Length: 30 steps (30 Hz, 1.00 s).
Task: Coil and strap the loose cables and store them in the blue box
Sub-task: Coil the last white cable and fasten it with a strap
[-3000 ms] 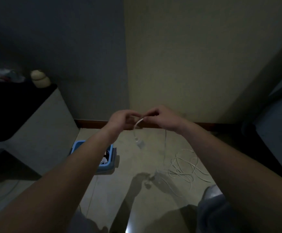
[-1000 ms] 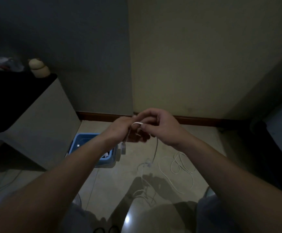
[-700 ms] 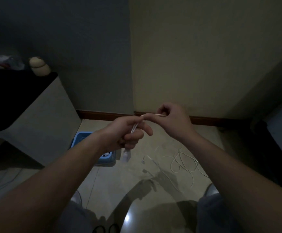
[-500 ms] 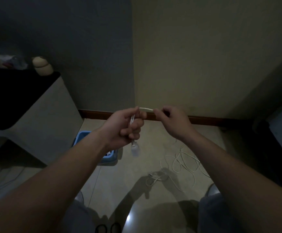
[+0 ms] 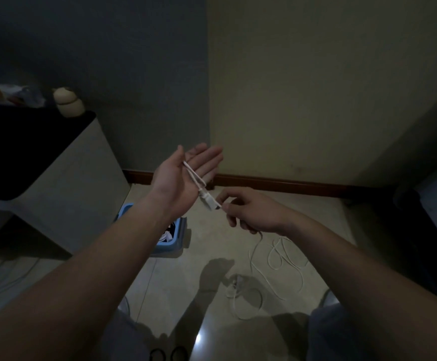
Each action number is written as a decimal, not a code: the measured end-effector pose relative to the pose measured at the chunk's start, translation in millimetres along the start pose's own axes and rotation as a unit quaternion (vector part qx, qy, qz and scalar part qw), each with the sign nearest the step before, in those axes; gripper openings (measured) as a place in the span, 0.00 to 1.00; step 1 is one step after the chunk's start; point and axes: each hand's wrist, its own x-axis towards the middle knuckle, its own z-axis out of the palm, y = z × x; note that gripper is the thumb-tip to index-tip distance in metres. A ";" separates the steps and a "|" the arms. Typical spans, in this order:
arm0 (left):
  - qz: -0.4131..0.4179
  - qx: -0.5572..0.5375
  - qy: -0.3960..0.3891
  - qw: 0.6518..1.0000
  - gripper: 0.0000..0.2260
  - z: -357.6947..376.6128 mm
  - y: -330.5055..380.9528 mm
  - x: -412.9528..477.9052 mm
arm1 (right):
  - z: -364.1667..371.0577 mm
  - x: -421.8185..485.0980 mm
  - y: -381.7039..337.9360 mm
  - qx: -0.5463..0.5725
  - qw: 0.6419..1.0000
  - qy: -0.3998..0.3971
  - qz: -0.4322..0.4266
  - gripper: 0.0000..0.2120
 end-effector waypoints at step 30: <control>-0.196 0.191 -0.185 0.944 0.17 9.3 -27.8 -15.6 | -26.0 -6.8 6.7 0.145 0.967 0.210 -0.008 0.08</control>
